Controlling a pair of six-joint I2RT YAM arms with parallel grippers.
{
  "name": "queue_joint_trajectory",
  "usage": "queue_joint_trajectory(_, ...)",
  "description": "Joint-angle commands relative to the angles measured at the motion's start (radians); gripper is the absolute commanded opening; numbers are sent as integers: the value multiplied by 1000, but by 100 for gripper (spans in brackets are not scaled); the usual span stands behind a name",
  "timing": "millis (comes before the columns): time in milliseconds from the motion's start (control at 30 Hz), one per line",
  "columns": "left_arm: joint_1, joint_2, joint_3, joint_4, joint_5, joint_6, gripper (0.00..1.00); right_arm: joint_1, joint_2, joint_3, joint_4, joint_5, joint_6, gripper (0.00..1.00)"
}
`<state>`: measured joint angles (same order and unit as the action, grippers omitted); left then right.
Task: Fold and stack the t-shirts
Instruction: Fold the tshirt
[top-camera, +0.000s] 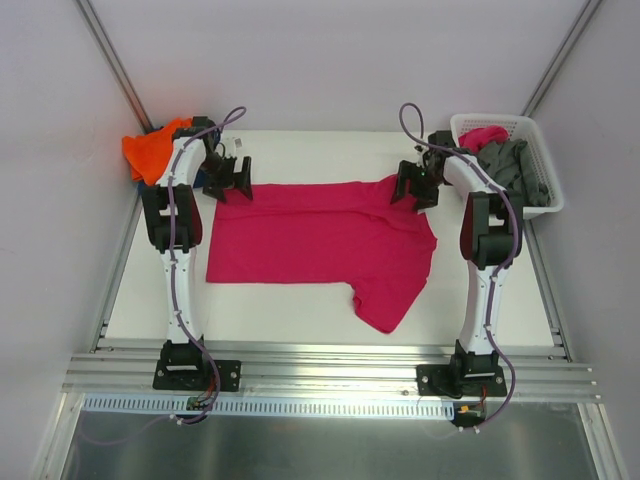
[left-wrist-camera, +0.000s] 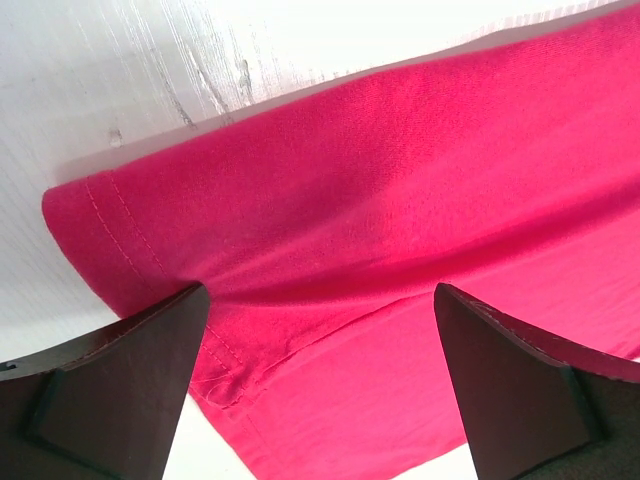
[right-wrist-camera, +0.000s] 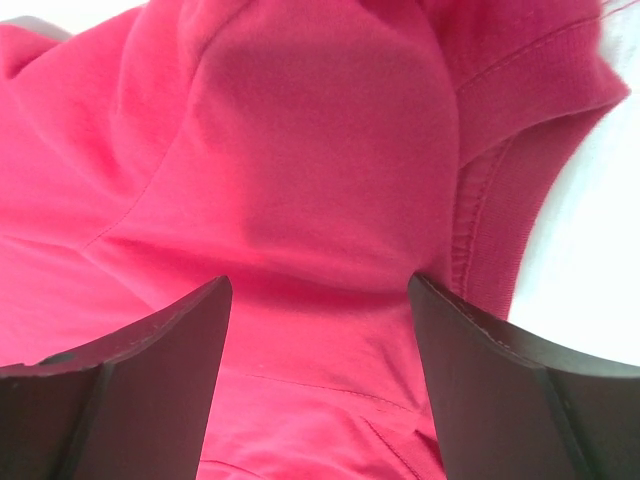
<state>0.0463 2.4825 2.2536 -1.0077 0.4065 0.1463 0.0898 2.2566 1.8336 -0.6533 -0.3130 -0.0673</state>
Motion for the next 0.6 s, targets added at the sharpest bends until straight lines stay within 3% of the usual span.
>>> queue_joint_trajectory(0, 0, 33, 20, 27, -48, 29, 99, -21, 8, 35, -31, 63, -40, 77)
queue_joint_trajectory(167, -5, -86, -12, 46, -99, 7, 99, 13, -86, 27, -23, 87, -81, 79)
queue_joint_trajectory(300, -5, -316, -92, 61, -136, -17, 99, 48, -231, -28, -69, 144, -71, 90)
queue_joint_trajectory(367, -5, -402, -188, 60, -126, -25, 99, 62, -351, -86, -89, 161, -51, 89)
queue_joint_trajectory(567, 18, -664, -514, 38, -23, -39, 99, 120, -676, -471, -158, 25, 56, 80)
